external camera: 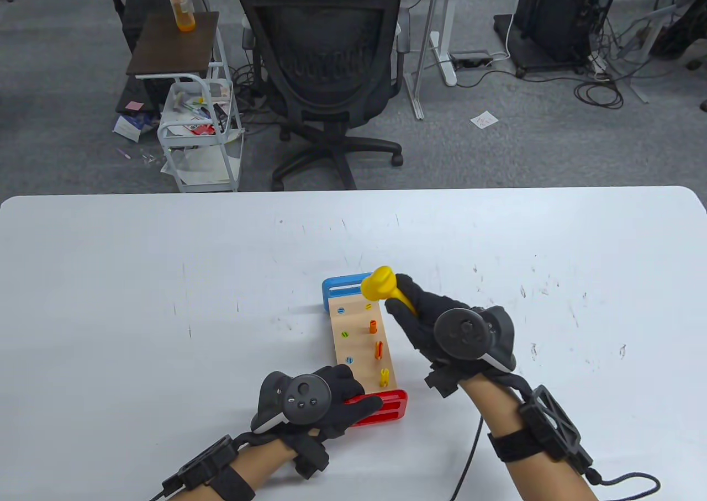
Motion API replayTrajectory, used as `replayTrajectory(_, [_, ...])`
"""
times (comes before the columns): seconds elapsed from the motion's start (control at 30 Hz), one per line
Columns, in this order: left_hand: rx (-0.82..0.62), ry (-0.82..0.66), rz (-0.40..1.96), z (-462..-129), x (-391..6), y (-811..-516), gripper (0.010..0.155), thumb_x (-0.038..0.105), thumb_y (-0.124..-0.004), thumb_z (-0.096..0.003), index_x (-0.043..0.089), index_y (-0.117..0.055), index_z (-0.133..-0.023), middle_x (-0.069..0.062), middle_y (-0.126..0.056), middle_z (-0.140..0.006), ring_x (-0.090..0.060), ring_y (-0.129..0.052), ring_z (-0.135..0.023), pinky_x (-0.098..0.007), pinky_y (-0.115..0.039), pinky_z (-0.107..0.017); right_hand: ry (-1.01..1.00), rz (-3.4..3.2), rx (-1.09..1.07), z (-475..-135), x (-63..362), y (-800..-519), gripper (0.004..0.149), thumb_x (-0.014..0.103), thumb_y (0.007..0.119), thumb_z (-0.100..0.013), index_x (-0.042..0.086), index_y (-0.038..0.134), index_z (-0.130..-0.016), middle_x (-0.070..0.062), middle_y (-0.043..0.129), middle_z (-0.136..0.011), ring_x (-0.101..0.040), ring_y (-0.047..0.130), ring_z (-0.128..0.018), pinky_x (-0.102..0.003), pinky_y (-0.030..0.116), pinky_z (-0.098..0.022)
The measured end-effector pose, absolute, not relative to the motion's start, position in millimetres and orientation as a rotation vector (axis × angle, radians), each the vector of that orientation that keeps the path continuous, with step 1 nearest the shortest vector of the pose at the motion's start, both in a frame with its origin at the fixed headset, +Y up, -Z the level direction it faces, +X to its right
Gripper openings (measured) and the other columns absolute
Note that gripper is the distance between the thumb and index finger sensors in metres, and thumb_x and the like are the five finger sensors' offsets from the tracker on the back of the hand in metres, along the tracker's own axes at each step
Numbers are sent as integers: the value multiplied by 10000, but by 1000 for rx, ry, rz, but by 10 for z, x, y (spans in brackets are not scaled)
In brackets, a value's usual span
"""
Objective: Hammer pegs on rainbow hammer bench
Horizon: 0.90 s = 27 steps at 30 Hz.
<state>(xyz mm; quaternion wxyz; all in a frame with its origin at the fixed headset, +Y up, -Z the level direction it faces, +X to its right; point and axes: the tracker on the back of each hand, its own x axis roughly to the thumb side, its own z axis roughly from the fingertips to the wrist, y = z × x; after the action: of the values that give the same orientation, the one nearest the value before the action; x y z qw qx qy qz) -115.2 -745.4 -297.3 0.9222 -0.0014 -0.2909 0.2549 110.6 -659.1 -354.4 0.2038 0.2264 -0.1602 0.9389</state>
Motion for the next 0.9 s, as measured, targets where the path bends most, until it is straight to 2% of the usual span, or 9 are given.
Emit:
replayTrajectory(0.07, [-3,-596,526,-2972,-1152,-7455,612,788,-586,-490,302,-940,-604,20,-881,-701,-226,-948,-506,-387,-870,-429,-126,2863,680,-3618,973,-6959,602,481,583,-611,58,707,-1020,-125,1022,-518,-187,986,-138,-391,890,-167])
replayTrajectory(0.1, [-4,-595,527,-2972,-1152,-7456,613,788,-586,-489,301,-940,-603,19,-881,-701,-227,-947,-507,-388,-869,-430,-219,2865,643,-3562,1032,-6948,602,518,518,-627,110,667,-1044,-49,1017,-546,-111,1000,-172,-324,920,-197])
replayTrajectory(0.13, [-4,-596,527,-2972,-1152,-7456,613,787,-587,-490,300,-941,-603,18,-880,-701,-229,-947,-507,-388,-869,-429,-355,2657,674,-3580,986,-6891,593,445,628,-609,15,768,-993,-157,1038,-470,-221,986,-105,-417,883,-137])
replayTrajectory(0.47, [-4,-595,524,-2972,-1152,-7456,611,789,-585,-488,305,-940,-603,21,-881,-701,-226,-948,-508,-387,-870,-430,-649,2513,605,-3431,1199,-6062,594,479,602,-614,62,726,-1018,-124,1023,-513,-202,991,-149,-399,888,-179])
replayTrajectory(0.57, [-5,-595,524,-2972,-1152,-7455,611,787,-587,-490,301,-940,-604,19,-880,-702,-228,-948,-508,-390,-868,-430,-577,2545,605,-3499,1184,-6324,595,475,600,-614,55,731,-1014,-128,1024,-508,-201,989,-142,-399,888,-171])
replayTrajectory(0.67, [-4,-594,523,-2971,-1152,-7456,611,787,-588,-490,301,-939,-603,18,-881,-701,-229,-948,-507,-389,-869,-429,-20,2853,617,-3639,1067,-6957,600,476,585,-610,58,698,-1025,-138,1017,-525,-204,985,-154,-404,884,-182])
replayTrajectory(0.7, [-5,-591,523,-2971,-1151,-7457,610,790,-586,-489,304,-938,-602,21,-879,-702,-227,-949,-507,-387,-870,-430,-131,2862,596,-3573,1173,-6996,602,525,505,-621,124,645,-1048,-46,1009,-562,-108,997,-186,-320,919,-210])
replayTrajectory(0.73, [-5,-591,523,-2970,-1151,-7457,609,789,-588,-489,304,-939,-601,20,-880,-701,-227,-950,-507,-388,-870,-429,-310,2610,619,-3603,1131,-6971,595,449,625,-606,20,767,-994,-158,1041,-473,-214,983,-102,-410,883,-133])
replayTrajectory(0.9, [-6,-592,524,-2971,-1153,-7457,610,788,-587,-490,303,-938,-601,20,-878,-702,-228,-948,-506,-388,-869,-430,-444,2608,613,-3519,1216,-6572,596,474,601,-608,63,719,-1023,-131,1022,-522,-213,990,-159,-408,884,-186])
